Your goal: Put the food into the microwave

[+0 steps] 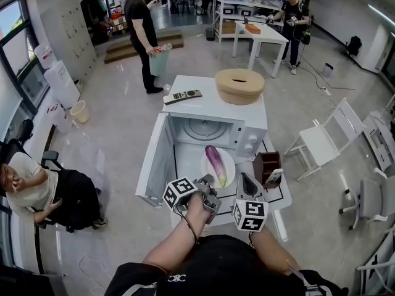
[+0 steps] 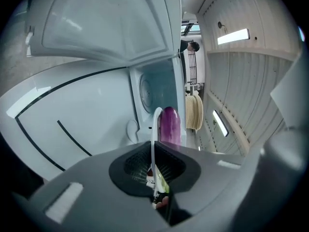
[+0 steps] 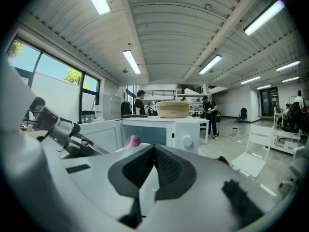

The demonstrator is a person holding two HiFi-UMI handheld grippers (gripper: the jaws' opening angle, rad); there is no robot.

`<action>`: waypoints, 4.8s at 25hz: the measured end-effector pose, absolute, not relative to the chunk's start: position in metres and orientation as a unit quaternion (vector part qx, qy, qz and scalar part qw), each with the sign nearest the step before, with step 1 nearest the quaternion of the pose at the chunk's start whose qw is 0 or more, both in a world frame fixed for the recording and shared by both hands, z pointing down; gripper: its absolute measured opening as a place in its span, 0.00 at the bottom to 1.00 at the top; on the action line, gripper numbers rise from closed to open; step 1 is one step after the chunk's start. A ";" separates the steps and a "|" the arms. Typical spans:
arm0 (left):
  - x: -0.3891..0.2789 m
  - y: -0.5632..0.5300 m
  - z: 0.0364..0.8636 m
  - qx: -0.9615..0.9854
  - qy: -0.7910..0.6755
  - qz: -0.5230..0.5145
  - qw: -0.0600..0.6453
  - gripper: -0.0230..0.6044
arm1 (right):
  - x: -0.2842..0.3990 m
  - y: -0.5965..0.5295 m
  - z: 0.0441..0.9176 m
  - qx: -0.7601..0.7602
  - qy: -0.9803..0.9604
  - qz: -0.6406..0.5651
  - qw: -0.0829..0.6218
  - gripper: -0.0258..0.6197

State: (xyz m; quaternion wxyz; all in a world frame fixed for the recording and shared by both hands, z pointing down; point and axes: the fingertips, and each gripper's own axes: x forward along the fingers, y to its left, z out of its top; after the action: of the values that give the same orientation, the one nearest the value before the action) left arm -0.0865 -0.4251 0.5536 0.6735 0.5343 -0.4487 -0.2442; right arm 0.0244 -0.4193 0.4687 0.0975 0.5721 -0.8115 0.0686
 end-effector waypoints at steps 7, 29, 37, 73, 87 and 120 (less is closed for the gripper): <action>-0.101 -0.459 0.564 0.527 -0.453 -0.248 0.674 0.08 | 0.013 -0.441 0.483 0.571 -0.809 0.085 0.110 0.05; -0.109 -0.521 0.569 0.503 -0.499 -0.269 0.652 0.08 | 0.034 -0.478 0.491 0.558 -0.816 0.110 0.106 0.05; -0.125 -0.566 0.580 0.493 -0.519 -0.281 0.639 0.08 | 0.049 -0.489 0.501 0.555 -0.815 0.116 0.122 0.05; -0.157 -0.718 0.646 0.532 -0.606 -0.220 0.549 0.10 | 0.117 -0.524 0.530 0.566 -0.791 0.121 0.199 0.05; -0.163 -0.728 0.634 0.597 -0.674 -0.080 0.428 0.14 | 0.107 -0.524 0.527 0.544 -0.810 0.096 0.199 0.05; -0.152 -0.636 0.585 0.709 -0.677 0.094 0.176 0.05 | 0.052 -0.516 0.523 0.532 -0.824 0.133 0.143 0.05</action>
State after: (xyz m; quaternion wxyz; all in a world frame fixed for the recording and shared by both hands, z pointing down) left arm -0.1518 -0.6358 0.5846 0.1758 0.7086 -0.6769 0.0935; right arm 0.0522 -0.5164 0.5231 0.1433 0.5323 -0.8237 0.1332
